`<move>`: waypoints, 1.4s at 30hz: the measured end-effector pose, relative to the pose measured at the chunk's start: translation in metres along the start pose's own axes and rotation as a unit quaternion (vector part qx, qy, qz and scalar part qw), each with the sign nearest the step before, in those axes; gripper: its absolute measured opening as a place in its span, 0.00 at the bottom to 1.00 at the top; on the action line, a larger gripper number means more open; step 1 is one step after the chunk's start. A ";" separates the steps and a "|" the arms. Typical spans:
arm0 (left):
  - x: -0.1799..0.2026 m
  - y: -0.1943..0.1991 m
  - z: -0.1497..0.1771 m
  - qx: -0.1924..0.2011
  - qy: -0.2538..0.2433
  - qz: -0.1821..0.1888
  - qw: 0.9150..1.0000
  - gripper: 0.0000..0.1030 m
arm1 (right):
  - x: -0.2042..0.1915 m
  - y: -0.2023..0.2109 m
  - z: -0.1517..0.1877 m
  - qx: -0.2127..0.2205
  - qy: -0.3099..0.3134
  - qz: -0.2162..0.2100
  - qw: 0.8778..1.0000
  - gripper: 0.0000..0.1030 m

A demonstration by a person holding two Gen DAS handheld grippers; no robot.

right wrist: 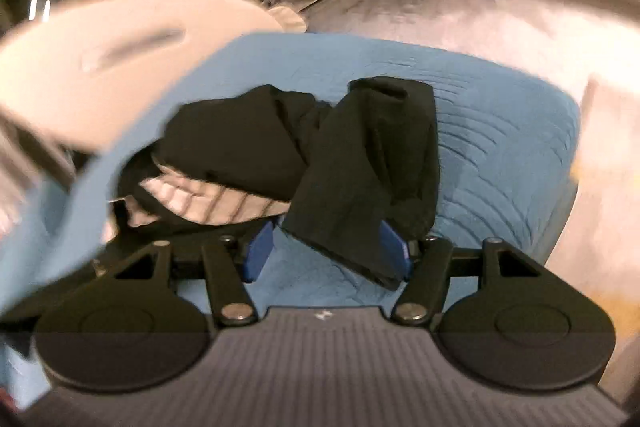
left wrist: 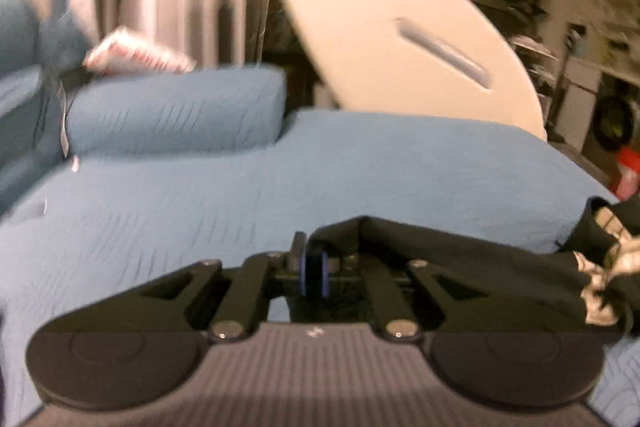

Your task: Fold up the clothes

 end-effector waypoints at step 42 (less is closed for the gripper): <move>0.045 -0.017 0.011 0.046 -0.059 -0.055 0.996 0.78 | -0.052 0.036 -0.089 0.254 0.127 -0.063 0.957 1.00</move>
Point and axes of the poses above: each gripper's, at about its wrist camera, not at the fingertips, and y roughly against the way its jaws point, x to its right, z to its underside, the point moved 7 cm from there along -y, roughly the way its jaws point, and after that the axes turned 5 degrees about y, right-handed, at the moved point
